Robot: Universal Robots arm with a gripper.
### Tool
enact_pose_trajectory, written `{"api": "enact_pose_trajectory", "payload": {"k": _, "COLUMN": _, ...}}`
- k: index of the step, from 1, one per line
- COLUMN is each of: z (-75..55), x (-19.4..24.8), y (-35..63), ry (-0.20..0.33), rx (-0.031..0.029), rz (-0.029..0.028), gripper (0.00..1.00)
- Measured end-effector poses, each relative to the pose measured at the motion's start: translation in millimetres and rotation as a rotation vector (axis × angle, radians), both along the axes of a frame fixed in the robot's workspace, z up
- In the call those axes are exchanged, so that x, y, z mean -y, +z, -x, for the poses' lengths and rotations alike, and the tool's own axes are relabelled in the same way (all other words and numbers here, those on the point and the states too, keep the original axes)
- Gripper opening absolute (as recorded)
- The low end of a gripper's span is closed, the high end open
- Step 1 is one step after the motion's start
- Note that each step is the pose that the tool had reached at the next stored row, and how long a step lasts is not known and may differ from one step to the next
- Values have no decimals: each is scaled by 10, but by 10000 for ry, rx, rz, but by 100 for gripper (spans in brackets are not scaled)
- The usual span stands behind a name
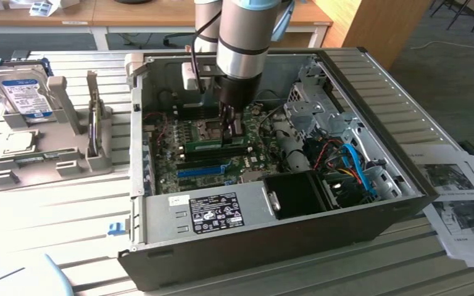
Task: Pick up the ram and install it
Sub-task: 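Insert the ram into the slot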
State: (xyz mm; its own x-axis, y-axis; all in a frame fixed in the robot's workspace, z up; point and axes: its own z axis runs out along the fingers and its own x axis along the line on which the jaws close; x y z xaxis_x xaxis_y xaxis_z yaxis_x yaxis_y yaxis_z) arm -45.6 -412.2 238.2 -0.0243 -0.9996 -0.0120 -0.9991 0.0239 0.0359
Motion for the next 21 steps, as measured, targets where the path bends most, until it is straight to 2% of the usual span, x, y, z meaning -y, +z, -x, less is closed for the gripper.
{"api": "enact_pose_trajectory", "payload": {"k": 21, "z": -8, "x": 12, "y": -4, "ry": 7, "rx": 0, "rz": 0, "gripper": 11}}
